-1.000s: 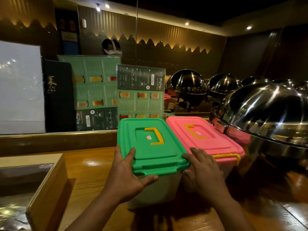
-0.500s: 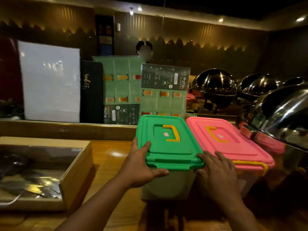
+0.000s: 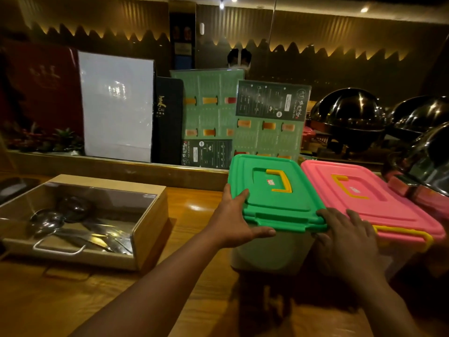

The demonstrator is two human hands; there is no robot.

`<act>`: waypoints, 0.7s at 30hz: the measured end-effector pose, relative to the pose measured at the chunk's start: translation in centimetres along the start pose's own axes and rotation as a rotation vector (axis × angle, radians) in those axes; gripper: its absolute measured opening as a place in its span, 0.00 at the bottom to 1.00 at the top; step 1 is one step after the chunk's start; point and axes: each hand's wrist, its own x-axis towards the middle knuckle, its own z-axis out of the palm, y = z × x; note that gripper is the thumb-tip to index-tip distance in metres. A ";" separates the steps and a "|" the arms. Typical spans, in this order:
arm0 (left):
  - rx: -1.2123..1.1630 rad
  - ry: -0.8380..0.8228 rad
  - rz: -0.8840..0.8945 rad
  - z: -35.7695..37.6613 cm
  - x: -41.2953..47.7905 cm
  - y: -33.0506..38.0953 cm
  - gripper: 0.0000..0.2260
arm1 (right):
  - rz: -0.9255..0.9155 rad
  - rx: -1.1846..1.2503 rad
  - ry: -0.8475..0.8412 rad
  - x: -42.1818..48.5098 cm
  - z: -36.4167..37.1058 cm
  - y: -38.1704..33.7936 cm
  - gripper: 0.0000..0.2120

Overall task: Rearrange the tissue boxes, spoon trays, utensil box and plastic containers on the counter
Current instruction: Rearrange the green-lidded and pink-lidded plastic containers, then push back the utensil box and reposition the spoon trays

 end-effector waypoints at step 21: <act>0.281 0.089 -0.017 -29.4 -8.4 -23.1 0.32 | -0.152 0.577 -0.124 -2.8 2.2 -36.2 0.23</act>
